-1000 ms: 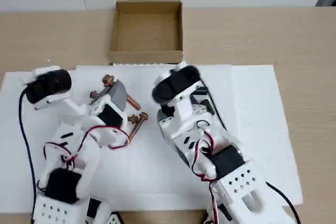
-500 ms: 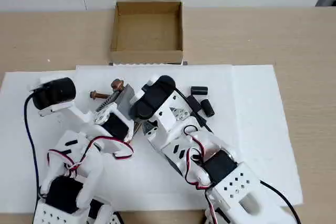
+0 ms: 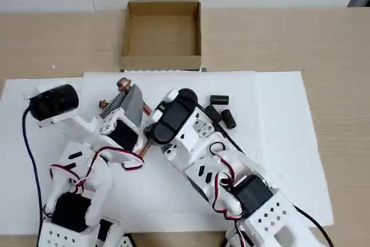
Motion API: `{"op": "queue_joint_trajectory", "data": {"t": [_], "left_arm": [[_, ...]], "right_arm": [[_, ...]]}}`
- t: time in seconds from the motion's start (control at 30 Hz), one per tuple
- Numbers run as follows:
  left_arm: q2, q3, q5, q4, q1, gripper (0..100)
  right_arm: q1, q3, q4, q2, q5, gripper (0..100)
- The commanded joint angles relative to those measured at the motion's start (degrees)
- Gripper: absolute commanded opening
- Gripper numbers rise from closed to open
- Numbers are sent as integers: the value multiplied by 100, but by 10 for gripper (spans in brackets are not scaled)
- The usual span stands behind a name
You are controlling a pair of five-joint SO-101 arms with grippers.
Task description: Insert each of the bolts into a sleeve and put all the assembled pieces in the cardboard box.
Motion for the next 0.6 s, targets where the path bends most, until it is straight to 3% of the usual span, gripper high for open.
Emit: {"op": "queue_joint_trajectory", "data": {"t": [0.0, 0.3, 0.57], "left_arm": [[-70, -31, -62, -202, 202, 5], [-62, 145, -62, -202, 492, 5], [-70, 295, -79, -404, 273, 5]], "right_arm": [[-31, -53, 4, -154, 26, 2], [-31, -62, -4, -154, 44, 2], [-31, -70, 31, -163, 53, 2]]}}
